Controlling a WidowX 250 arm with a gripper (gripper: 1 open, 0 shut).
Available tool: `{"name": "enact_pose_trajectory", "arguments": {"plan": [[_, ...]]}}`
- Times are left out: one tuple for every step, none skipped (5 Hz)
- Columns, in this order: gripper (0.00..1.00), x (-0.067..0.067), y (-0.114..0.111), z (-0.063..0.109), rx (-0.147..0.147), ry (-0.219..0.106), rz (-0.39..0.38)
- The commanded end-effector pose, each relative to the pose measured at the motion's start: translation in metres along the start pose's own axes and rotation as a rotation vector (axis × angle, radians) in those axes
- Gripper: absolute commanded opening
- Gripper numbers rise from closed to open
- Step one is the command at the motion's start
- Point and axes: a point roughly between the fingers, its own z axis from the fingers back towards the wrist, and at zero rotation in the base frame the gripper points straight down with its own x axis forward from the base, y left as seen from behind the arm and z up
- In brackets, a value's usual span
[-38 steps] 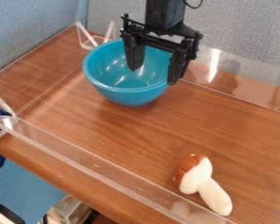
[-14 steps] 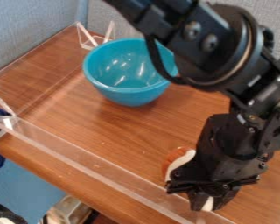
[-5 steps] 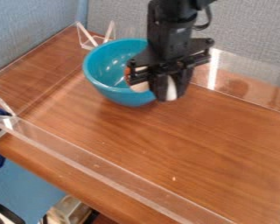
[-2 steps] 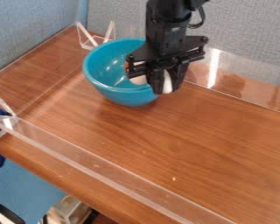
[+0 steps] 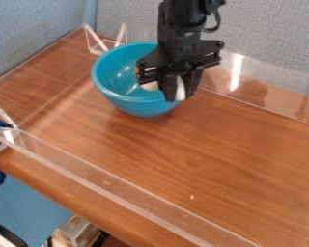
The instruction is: Put the mushroom in the blue bowl
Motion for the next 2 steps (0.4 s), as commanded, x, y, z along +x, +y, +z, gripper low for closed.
{"name": "enact_pose_trajectory", "arguments": {"plan": [[0.00, 0.0169, -0.0072, 0.0080, -0.044, -0.046, 0.022], [0.00, 0.0211, -0.0084, 0.0042, -0.044, -0.054, 0.023]]}}
